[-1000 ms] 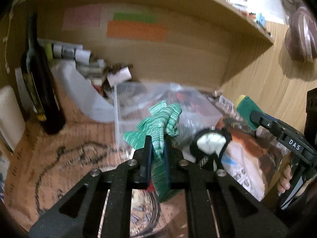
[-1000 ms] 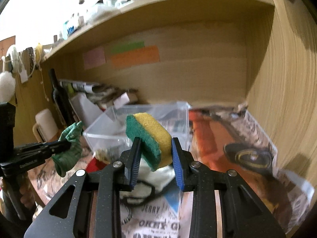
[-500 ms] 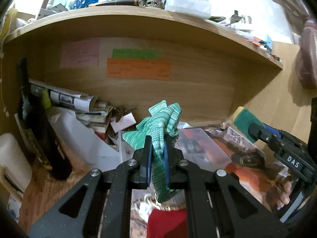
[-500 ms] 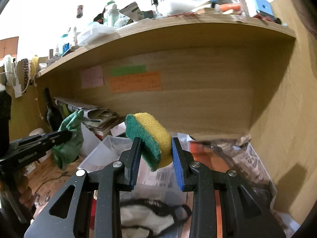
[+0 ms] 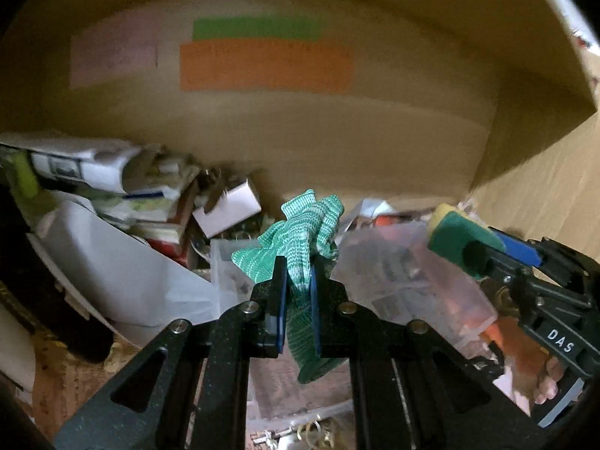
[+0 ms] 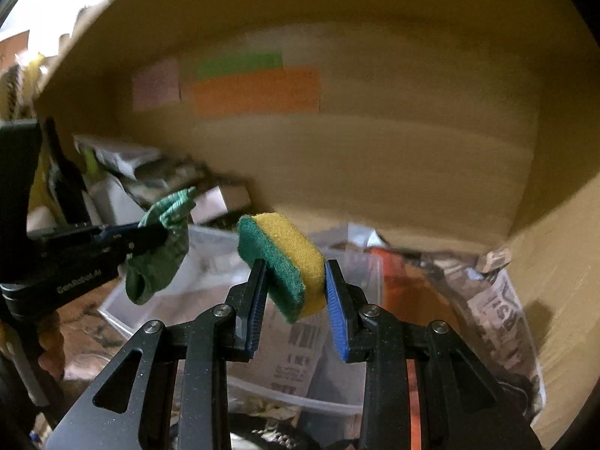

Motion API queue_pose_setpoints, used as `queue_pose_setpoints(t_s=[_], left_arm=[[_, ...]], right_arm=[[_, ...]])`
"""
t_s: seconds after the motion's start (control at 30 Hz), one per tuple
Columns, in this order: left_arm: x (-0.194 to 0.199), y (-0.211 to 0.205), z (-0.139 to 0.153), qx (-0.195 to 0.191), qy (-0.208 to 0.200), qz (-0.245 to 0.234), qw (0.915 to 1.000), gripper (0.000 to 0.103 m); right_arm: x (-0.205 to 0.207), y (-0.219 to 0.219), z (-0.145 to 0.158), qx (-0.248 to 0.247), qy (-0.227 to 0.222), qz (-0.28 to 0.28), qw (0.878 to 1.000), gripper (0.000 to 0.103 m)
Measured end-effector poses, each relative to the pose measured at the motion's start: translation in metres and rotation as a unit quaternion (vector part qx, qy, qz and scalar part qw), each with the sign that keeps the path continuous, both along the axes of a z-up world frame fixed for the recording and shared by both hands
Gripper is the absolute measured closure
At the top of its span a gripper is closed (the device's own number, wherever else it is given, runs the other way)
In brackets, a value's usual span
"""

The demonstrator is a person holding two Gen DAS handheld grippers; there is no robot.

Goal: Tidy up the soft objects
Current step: 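Carry the cloth and sponge into the clear box and open both tools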

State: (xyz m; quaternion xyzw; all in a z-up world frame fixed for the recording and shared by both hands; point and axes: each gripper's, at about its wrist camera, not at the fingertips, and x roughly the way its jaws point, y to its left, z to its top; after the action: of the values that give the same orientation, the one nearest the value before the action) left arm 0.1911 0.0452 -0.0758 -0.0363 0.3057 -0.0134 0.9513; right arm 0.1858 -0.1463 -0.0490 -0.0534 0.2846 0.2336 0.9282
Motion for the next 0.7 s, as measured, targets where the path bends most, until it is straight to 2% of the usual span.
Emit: queue_pose_setpoints(t_s=[0.1,0.27,0.47,0.57,0.7], left_arm=[[0.017,0.000,-0.015,0.007,0.033,-0.009,0.9994,0.093],[0.034,-0.004,-0.032,0.025,0.064,-0.017,0.9975,0.093],[0.041,-0.010,-0.043,0.040,0.086,-0.022,0.9952,0.092],[0.041,-0.013,-0.043,0.039,0.094,-0.025,0.9945,0.078],[0.035,-0.011,-0.035,0.031,0.076,-0.021,0.9964,0.057]], right_arm=[[0.013,0.006,-0.015,-0.026,0.032,0.003,0.999,0.075],[0.032,0.012,-0.036,-0.056,0.086,0.011,0.995,0.075],[0.041,0.015,-0.049,-0.074,0.112,0.016,0.991,0.074],[0.041,0.016,-0.049,-0.077,0.111,0.014,0.991,0.069],[0.035,0.014,-0.041,-0.073,0.085,0.011,0.994,0.043]])
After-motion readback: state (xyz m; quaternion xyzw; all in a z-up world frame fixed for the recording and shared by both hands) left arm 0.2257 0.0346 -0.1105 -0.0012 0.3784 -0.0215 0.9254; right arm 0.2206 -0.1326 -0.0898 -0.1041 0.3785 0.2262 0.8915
